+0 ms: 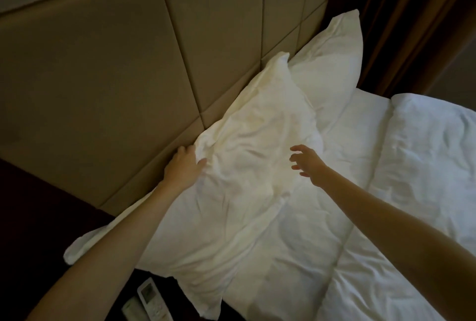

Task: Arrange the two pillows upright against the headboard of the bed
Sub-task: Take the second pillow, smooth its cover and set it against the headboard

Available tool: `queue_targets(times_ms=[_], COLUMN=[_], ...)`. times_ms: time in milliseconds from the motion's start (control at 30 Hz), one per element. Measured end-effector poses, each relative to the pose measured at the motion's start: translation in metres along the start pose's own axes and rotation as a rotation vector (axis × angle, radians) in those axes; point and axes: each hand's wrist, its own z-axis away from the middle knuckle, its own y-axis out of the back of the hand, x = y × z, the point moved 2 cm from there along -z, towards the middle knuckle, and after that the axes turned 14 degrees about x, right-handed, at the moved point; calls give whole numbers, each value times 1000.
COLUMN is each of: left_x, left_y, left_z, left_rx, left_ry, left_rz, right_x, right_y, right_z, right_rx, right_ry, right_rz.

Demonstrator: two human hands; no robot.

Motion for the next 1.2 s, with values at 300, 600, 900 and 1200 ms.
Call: queue_targets(times_ms=[300,600,900,1200], left_x=[113,151,126,123], left_y=[-33,-68,-15,-43], left_z=[-82,-144,-164,-166], left_rx=[76,-119,48,70], left_ry=[-336,-324,-423,-549], left_rz=[-79,-38,53,-344], right_x=[40,70,45,39], right_y=[37,32,-29,-98], right_z=[-40,-104,-155,-200], right_rx=[127,177,-90,-146], right_ry=[-98,-238,-355,-239], right_rz=[-10,-77,-289,-70])
